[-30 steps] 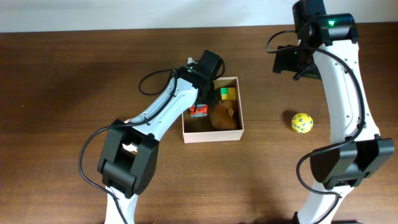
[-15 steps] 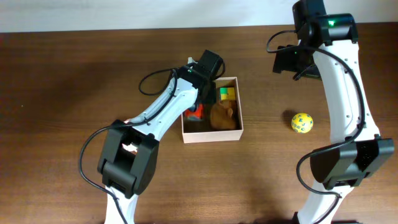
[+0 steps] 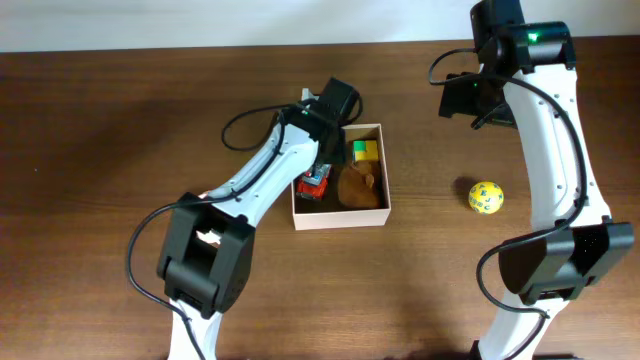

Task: Pack container
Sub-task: 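Lower the fire truck into the box's front-left area, then open the left gripper and raise it back left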

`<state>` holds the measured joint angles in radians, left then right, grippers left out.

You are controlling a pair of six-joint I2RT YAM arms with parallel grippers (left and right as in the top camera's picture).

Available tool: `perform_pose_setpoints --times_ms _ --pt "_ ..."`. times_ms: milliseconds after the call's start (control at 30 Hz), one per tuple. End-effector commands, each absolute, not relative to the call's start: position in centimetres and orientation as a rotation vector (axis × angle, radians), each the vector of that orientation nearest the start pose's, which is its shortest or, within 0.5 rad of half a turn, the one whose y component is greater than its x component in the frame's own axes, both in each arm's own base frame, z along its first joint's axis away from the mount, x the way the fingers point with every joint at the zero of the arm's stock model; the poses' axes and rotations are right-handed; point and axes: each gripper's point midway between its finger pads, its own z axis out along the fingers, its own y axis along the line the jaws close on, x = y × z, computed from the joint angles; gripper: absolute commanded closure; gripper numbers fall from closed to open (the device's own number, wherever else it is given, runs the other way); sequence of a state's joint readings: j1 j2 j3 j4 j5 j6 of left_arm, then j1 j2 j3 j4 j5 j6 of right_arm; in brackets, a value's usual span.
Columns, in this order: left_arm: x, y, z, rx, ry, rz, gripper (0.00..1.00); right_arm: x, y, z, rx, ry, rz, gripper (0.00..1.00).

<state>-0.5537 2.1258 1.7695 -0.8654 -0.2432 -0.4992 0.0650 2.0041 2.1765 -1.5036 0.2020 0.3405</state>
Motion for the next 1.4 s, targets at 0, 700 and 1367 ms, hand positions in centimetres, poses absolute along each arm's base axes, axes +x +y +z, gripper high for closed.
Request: perform_pose_setpoints --times_ms 0,700,1367 --pt "45.3 -22.1 10.5 0.034 2.673 0.082 0.32 42.1 -1.0 23.0 0.435 2.791 -0.224 0.01" --pt "41.7 -27.3 12.3 0.444 2.722 -0.039 0.75 42.1 -1.0 23.0 0.435 2.791 -0.224 0.01" --pt "41.5 -25.9 3.8 0.647 2.850 0.052 0.81 42.1 -1.0 23.0 0.435 2.791 -0.224 0.01"
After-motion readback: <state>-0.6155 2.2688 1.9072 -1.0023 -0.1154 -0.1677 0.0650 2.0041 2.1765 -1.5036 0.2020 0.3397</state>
